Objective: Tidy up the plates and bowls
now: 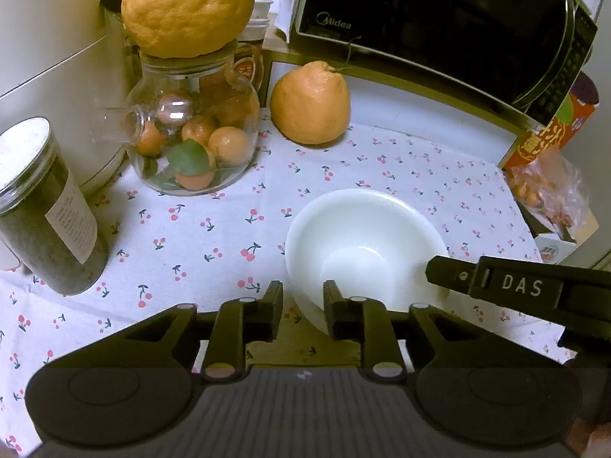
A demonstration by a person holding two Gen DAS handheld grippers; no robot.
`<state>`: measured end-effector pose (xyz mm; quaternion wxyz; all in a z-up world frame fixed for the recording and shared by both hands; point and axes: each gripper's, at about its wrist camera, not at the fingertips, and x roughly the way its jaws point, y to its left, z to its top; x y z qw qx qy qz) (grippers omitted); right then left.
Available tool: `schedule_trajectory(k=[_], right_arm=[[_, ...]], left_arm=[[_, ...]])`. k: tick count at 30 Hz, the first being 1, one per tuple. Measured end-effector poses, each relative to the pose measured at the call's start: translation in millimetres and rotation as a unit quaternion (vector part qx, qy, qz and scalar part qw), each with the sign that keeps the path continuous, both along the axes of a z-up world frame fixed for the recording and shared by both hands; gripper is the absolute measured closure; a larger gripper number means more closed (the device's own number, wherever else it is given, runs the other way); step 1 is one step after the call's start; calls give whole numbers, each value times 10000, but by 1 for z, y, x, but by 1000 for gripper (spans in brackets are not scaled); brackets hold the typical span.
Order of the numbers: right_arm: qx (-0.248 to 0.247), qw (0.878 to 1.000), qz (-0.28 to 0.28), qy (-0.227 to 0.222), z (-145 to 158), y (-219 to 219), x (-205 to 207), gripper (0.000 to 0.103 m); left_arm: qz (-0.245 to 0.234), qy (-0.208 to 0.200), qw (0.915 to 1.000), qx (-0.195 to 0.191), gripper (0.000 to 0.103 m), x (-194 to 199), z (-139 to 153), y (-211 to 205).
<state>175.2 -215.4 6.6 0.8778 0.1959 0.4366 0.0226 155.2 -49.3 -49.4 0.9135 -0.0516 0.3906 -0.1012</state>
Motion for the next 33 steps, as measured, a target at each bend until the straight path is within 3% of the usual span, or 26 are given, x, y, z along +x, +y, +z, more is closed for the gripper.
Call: schedule_trajectory(k=[6,7,11,16,21,26,33], right_arm=[[75,10000,5,-52,2,-9,-2,68],[83,9999,4,-62,2,-10,-2,61],[90,9999,9,-110,5,-17,-5,36],[63,9999,29,-133,7,-22,-8,21],[40,9998,85,-153,8,-28,-11,19],[132,9995,145,-249,11,-33,-13,17],[637,9977,167,-172,1,-36,-7,15]], left_arm=[[-145,-51,9999,24,72,0,0,3],[-169,-64,9998,22,71,0,0,4],[-268,-121,9996,-22,50,0,0,9],[-514,-291,9982,-94,26,-5,2,15],[-938,-598,9938,-18,9,-13,2,19],[-1508,-941,9837,265,5,-25,-2,16],[-1927,-973,9763,177,1,-26,-10,7]])
